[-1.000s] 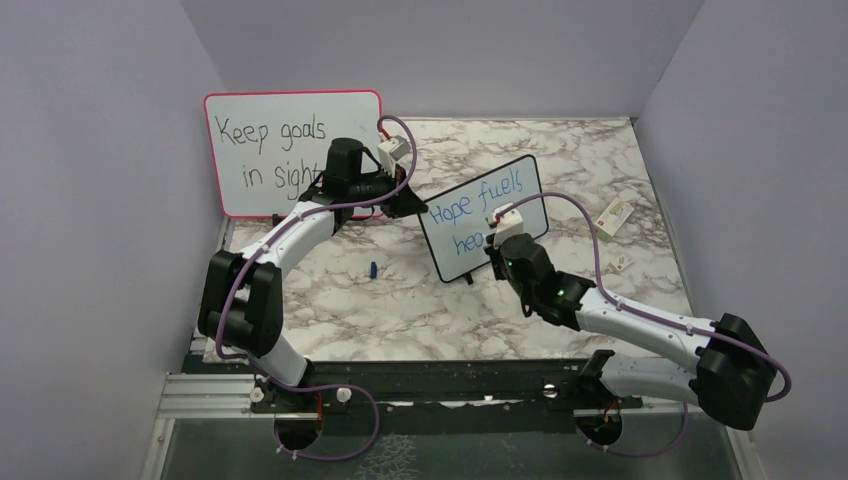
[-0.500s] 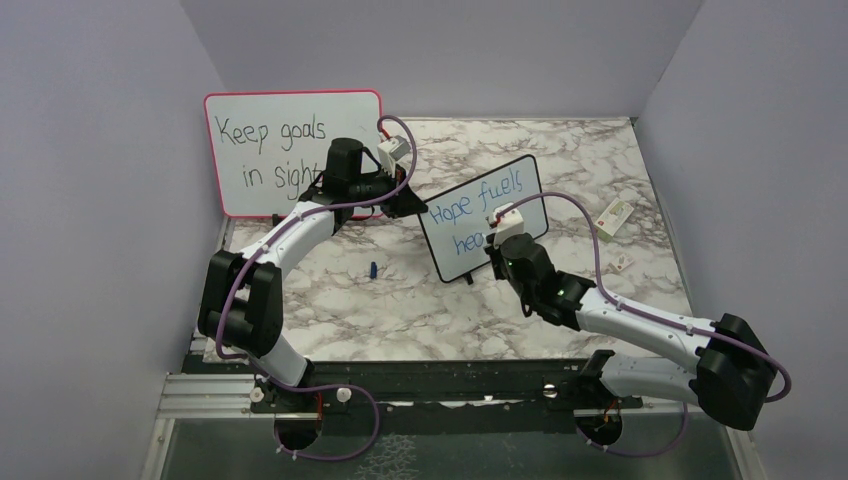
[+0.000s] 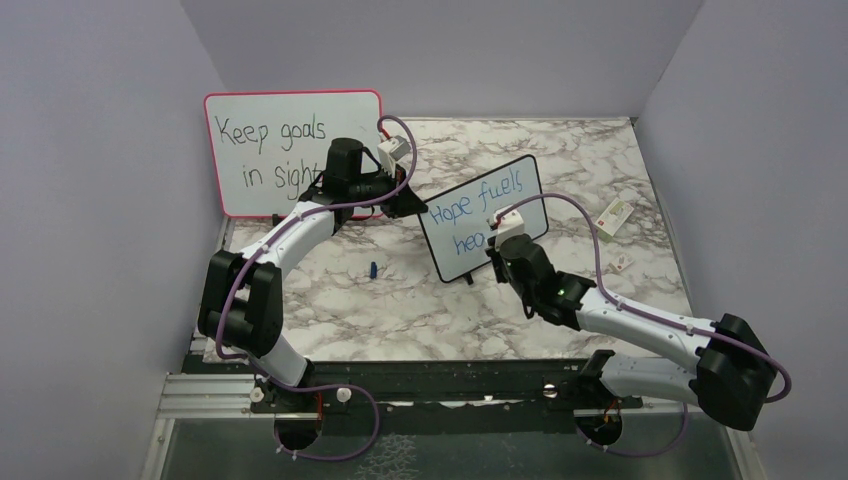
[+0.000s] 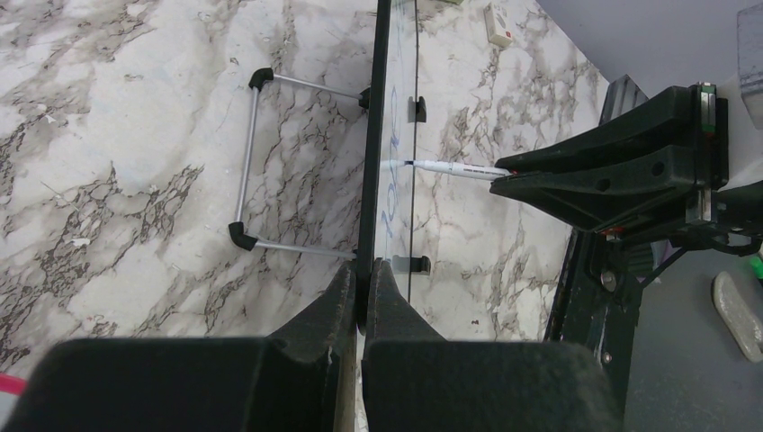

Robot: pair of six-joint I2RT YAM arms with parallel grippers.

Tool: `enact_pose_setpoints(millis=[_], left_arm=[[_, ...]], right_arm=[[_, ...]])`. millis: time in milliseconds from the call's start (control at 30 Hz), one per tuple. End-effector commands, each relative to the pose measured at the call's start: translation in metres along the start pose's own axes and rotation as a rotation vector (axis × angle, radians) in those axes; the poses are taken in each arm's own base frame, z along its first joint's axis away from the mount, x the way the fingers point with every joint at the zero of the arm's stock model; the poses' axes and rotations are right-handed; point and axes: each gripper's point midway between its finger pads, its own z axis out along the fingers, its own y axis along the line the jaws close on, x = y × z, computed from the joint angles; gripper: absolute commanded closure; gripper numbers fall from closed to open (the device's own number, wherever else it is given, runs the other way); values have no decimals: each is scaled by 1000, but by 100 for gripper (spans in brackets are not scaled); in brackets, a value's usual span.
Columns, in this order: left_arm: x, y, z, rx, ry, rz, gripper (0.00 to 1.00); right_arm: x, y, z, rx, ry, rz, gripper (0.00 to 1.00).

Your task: Write a sentence on the whiteboard

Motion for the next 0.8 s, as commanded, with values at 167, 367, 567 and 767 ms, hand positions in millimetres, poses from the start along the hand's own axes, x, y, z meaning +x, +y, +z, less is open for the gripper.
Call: enact_pose_setpoints(millis=[167,367,567,767], left_arm=[[30,8,6,-36,90,-45,100],[30,7,7,-34,90,-45,100],[30,8,7,-36,91,-46,100],[30,8,7,-36,91,-46,100]], right_arm=[[16,0,1,-6,59,-14,99],[17,-2,2,9,62,-17,99],[18,-5,3,27,66,-21,99],[8,-7,1,29,32,-7,99]])
